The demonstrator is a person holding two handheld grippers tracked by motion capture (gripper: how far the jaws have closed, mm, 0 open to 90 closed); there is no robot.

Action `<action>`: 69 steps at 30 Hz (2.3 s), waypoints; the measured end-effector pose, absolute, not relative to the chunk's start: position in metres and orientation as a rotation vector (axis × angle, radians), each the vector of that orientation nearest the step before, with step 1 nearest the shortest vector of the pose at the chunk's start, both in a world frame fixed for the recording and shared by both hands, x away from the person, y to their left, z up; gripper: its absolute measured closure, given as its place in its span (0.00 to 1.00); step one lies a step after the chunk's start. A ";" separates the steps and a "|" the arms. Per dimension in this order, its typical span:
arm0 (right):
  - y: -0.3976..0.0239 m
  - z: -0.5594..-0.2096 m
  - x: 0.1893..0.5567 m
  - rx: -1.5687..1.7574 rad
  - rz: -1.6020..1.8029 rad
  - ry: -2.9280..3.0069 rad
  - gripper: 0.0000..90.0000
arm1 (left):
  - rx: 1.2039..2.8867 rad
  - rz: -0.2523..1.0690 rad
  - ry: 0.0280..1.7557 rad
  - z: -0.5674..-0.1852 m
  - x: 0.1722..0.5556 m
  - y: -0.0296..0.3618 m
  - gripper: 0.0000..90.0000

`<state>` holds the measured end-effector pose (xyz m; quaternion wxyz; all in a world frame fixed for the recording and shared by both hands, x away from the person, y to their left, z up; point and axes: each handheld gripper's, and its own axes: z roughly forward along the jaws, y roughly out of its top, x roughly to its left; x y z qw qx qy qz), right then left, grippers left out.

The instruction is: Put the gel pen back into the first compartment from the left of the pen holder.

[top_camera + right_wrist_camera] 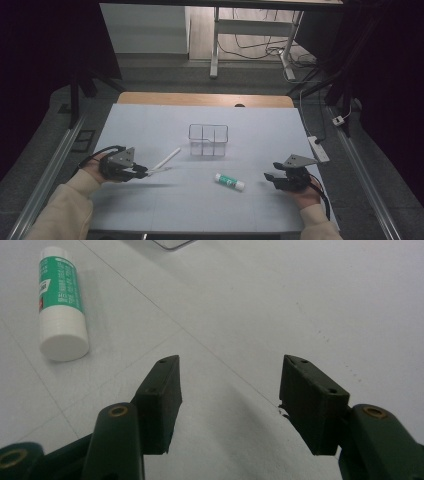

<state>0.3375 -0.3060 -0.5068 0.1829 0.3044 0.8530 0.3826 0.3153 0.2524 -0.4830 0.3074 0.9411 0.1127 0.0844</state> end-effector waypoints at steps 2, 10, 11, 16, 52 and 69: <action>-0.306 -0.507 0.337 0.859 1.082 2.405 0.46 | 2.460 0.231 0.320 -0.482 0.315 0.253 0.86; -0.307 -0.507 0.338 0.855 1.077 2.409 0.46 | 2.395 0.279 0.368 -0.478 0.316 0.253 0.86; -0.307 -0.507 0.338 0.854 1.076 2.410 0.46 | 2.383 0.284 0.376 -0.478 0.316 0.253 0.86; -0.307 -0.507 0.338 0.857 1.076 2.410 0.46 | 2.308 0.306 0.431 -0.475 0.320 0.252 0.86; -0.307 -0.509 0.339 0.860 1.060 2.417 0.46 | 2.114 0.374 0.546 -0.470 0.348 0.218 0.86; -0.307 -0.509 0.339 0.858 1.054 2.415 0.46 | 2.052 0.391 0.548 -0.461 0.359 0.199 0.86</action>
